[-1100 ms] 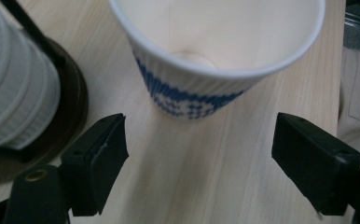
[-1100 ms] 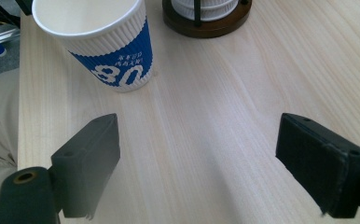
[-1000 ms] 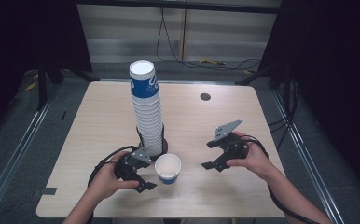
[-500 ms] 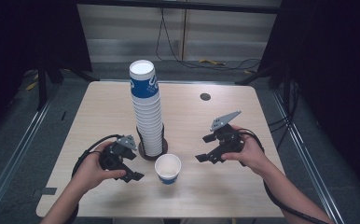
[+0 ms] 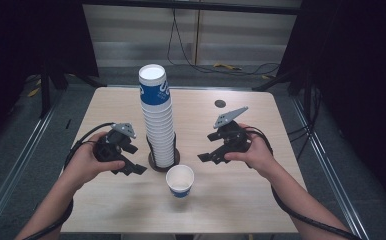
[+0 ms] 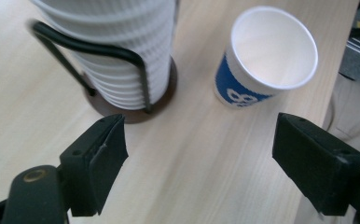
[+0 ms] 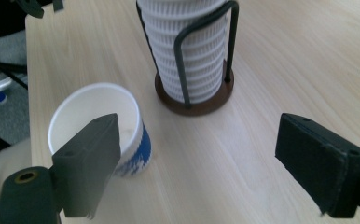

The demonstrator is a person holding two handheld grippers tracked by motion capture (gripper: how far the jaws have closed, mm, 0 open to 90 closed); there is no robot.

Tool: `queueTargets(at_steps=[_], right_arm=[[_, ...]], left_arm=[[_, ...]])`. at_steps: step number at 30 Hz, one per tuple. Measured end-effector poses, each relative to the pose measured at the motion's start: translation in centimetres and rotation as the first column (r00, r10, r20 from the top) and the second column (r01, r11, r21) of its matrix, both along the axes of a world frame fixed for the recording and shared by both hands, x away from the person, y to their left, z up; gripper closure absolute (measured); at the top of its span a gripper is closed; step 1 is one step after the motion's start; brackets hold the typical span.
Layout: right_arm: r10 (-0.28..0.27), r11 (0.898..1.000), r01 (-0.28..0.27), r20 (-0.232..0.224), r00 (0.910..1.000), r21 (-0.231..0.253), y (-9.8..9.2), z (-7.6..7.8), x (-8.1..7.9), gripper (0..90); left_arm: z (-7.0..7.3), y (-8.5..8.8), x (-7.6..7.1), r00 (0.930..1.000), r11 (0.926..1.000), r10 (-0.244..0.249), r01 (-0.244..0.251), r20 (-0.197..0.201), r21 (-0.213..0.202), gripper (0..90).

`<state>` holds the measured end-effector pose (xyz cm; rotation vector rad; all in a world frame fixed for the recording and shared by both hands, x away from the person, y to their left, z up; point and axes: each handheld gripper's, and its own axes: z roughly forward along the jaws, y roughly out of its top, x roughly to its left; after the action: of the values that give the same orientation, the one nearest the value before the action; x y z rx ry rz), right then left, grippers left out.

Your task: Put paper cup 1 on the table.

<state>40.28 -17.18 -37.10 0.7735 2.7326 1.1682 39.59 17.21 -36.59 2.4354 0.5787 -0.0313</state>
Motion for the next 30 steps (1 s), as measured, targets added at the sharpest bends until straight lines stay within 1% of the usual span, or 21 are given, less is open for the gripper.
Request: queueTargets(at_steps=[1, 2, 3, 4, 5, 6, 7, 8, 10, 11, 12, 15, 16, 17, 18, 20, 22, 23, 24, 27, 30], right_arm=[[0.0, 1.0, 0.0, -0.005, 1.0, 0.015, 0.2, 0.2, 0.2, 13.6], [-0.001, 1.0, 0.001, -0.002, 1.0, 0.028, 0.5, 0.4, 0.2, 13.6], [-0.001, 1.0, 0.001, 0.005, 1.0, 0.031, 0.8, 0.5, 0.3, 13.6], [0.002, 1.0, -0.002, 0.011, 0.9999, 0.026, 1.1, 0.7, 0.4, 13.6], [0.0, 1.0, -0.001, 0.013, 0.9999, 0.026, 1.4, 0.9, 0.4, 13.6], [0.004, 0.999, -0.004, 0.015, 0.9999, 0.034, 1.6, 1.0, 0.5, 13.5], [0.003, 0.999, -0.004, 0.019, 0.9998, 0.036, 1.9, 1.2, 0.6, 13.6], [0.0, 0.999, -0.001, 0.018, 0.9998, 0.039, 2.2, 1.3, 0.7, 13.6], [-0.002, 0.999, 0.001, 0.017, 0.9998, 0.048, 2.6, 1.5, 0.9, 13.6], [0.003, 0.999, -0.004, 0.021, 0.9998, 0.046, 2.8, 1.6, 1.0, 13.5], [0.003, 0.999, -0.004, 0.022, 0.9997, 0.046, 3.0, 1.7, 1.1, 13.5], [0.0, 0.999, -0.002, 0.029, 0.9996, 0.05, 3.4, 1.9, 1.3, 13.5], [-0.002, 0.999, 0.0, 0.032, 0.9995, 0.054, 3.6, 2.0, 1.3, 13.5], [0.001, 0.998, -0.003, 0.029, 0.9996, 0.059, 3.7, 2.0, 1.4, 13.5], [0.004, 0.998, -0.006, 0.031, 0.9995, 0.063, 3.9, 2.1, 1.4, 13.5], [0.004, 0.998, -0.006, 0.032, 0.9995, 0.059, 4.2, 2.2, 1.5, 13.5], [0.007, 0.998, -0.009, 0.032, 0.9995, 0.061, 4.5, 2.3, 1.7, 13.4], [0.002, 0.998, -0.004, 0.034, 0.9994, 0.061, 4.6, 2.4, 1.7, 13.4], [0.005, 0.998, -0.007, 0.037, 0.9993, 0.068, 4.7, 2.5, 1.8, 13.4], [0.008, 0.998, -0.011, 0.046, 0.9989, 0.06, 5.0, 2.6, 1.9, 13.4], [0.012, 0.998, -0.015, 0.047, 0.9988, 0.063, 5.4, 2.8, 2.0, 13.3]], left_arm=[[0.5, 0.1, 0.2, 1.0, 1.0, 0.003, -0.003, 0.008, -0.001, 17.6], [0.8, 0.2, 0.3, 0.9998, 0.9995, 0.018, -0.018, 0.003, -0.027, 17.6], [1.3, 0.3, 0.4, 0.9998, 0.9995, 0.018, -0.018, 0.005, -0.027, 17.5], [1.6, 0.4, 0.5, 0.9997, 0.9994, 0.017, -0.016, 0.018, -0.029, 17.5], [2.0, 0.4, 0.6, 0.9994, 0.9994, 0.025, -0.025, 0.022, -0.024, 17.4], [2.3, 0.5, 0.7, 0.9993, 0.9993, 0.028, -0.027, 0.023, -0.026, 17.4], [2.5, 0.6, 0.8, 0.9995, 0.9995, 0.019, -0.018, 0.023, -0.027, 17.4], [2.8, 0.6, 0.9, 0.9992, 0.9989, 0.03, -0.029, 0.026, -0.038, 17.4], [3.3, 0.7, 1.2, 0.9985, 0.9987, 0.039, -0.038, 0.037, -0.035, 17.4], [3.7, 0.8, 1.3, 0.9984, 0.9989, 0.033, -0.032, 0.045, -0.034, 17.4], [3.9, 0.8, 1.4, 0.9983, 0.9982, 0.041, -0.039, 0.042, -0.045, 17.4], [4.9, 0.7, 1.7, 0.9981, 0.9981, 0.041, -0.038, 0.046, -0.048, 17.4], [5.3, 0.7, 1.9, 0.9978, 0.9985, 0.037, -0.034, 0.056, -0.043, 17.4], [5.7, 0.7, 2.0, 0.9971, 0.998, 0.046, -0.043, 0.061, -0.045, 17.4], [6.1, 0.6, 2.1, 0.9968, 0.9986, 0.04, -0.037, 0.069, -0.038, 17.4], [6.9, 0.5, 2.3, 0.9964, 0.9981, 0.041, -0.038, 0.074, -0.049, 17.4], [7.6, 0.4, 2.6, 0.9958, 0.9988, 0.028, -0.024, 0.087, -0.042, 17.4], [7.9, 0.3, 2.6, 0.9955, 0.9976, 0.045, -0.04, 0.084, -0.056, 17.4], [8.2, 0.3, 2.7, 0.9953, 0.9985, 0.035, -0.031, 0.09, -0.045, 17.4], [8.8, 0.0, 2.9, 0.9947, 0.9975, 0.048, -0.043, 0.091, -0.057, 17.4], [9.5, -0.3, 3.2, 0.9943, 0.9986, 0.035, -0.031, 0.1, -0.044, 17.4]])
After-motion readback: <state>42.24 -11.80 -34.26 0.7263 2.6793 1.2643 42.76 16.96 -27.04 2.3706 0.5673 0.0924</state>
